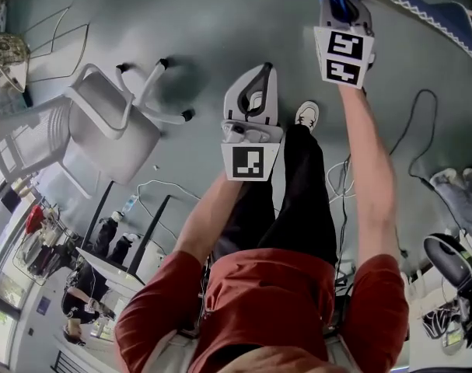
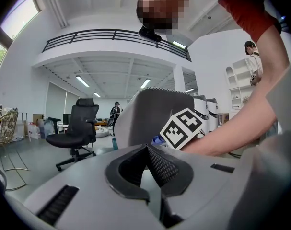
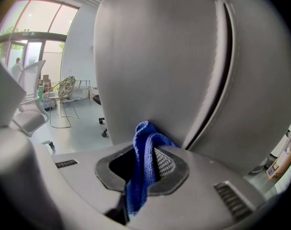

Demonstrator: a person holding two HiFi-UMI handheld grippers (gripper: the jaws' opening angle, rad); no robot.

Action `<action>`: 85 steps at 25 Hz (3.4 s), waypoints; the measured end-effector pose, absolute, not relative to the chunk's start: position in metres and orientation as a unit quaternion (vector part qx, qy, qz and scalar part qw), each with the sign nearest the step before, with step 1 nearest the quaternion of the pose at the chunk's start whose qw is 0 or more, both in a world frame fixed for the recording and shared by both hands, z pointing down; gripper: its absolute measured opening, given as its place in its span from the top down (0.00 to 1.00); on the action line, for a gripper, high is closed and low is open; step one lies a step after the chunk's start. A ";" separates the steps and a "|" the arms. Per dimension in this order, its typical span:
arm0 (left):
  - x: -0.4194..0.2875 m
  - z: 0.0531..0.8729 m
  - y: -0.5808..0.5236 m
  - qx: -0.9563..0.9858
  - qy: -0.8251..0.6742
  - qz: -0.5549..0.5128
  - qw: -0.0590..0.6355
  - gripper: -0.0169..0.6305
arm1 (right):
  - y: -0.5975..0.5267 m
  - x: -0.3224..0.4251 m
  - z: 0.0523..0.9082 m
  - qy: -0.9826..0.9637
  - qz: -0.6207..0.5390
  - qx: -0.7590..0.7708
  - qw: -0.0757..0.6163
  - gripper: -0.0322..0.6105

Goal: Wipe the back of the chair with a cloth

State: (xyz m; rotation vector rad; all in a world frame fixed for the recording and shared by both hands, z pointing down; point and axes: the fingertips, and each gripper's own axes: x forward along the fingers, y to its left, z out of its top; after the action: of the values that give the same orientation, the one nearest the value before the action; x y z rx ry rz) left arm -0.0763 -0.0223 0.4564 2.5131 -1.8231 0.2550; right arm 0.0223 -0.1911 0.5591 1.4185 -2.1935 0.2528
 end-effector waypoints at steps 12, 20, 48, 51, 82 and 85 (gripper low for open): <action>-0.065 0.413 0.000 0.807 -0.578 0.104 0.065 0.95 | -0.143 0.021 0.398 -0.830 0.026 0.504 0.238 0.87; -0.071 0.384 0.004 0.810 -0.571 0.107 0.076 0.95 | -0.128 0.016 0.342 -0.827 0.004 0.502 0.252 0.87; -0.012 0.450 -0.043 0.845 -0.532 0.063 -0.015 0.95 | -0.116 0.085 0.591 -0.800 0.122 0.519 0.274 0.87; -0.002 0.464 -0.046 0.842 -0.534 0.072 -0.007 0.95 | -0.133 0.091 0.631 -0.798 0.120 0.510 0.297 0.87; 0.010 0.462 -0.027 0.828 -0.555 0.071 0.048 0.95 | -0.194 0.093 0.590 -0.800 0.125 0.492 0.321 0.87; 0.012 0.451 -0.026 0.832 -0.549 0.071 0.036 0.95 | -0.184 0.093 0.551 -0.807 0.109 0.490 0.311 0.87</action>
State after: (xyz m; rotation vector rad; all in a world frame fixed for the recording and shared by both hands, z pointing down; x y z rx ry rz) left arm 0.0123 -0.0258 0.4513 2.5550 -1.6873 0.2171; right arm 0.0928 -0.1842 0.5506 1.2923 -2.1304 0.2889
